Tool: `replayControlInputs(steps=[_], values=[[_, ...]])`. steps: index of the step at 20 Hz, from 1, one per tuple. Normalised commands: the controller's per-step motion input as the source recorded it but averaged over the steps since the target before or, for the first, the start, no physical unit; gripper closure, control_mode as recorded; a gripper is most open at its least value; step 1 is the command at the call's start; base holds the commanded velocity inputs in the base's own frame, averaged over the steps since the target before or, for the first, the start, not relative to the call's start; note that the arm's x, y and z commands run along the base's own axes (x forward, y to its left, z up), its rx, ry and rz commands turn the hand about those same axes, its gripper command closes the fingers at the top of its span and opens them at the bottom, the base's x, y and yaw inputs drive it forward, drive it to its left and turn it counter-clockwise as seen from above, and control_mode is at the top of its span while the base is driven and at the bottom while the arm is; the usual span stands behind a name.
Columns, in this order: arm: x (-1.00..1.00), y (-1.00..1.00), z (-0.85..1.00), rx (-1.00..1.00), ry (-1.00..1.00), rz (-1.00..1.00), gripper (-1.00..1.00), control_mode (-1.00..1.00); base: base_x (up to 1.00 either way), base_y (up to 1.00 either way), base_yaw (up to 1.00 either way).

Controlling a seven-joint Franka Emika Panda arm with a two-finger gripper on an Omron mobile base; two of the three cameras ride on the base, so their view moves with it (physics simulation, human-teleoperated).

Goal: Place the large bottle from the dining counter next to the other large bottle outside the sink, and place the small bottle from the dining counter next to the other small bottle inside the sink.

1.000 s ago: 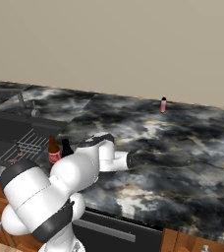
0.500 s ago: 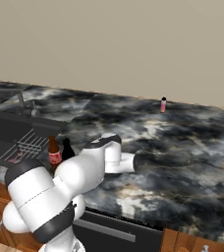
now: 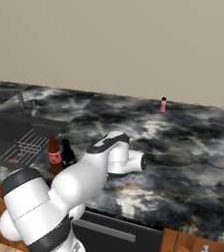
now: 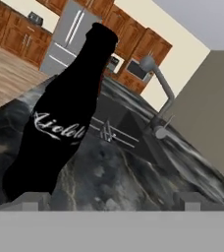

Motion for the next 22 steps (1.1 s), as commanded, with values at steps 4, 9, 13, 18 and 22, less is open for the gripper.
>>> replayControlInputs(steps=[4,9,13,18,22], values=[[-0.06,-0.24,0.30,0.03,0.12,-0.20,-1.00,-1.00,0.00,0.00,0.00],[-0.18,-0.15,0.38,0.03,0.00,-0.27,-1.00,-1.00,0.00,0.00,0.00],[-0.26,-0.19,0.40,0.03,0.00,-0.28,-1.00,-1.00,0.00,0.00,0.00],[-0.32,-0.01,0.35,0.04,0.03,-0.28,-1.00,-1.00,0.00,0.00,0.00],[-0.33,0.01,0.23,0.06,0.10,-0.28,-1.00,-1.00,0.00,0.00,0.00]])
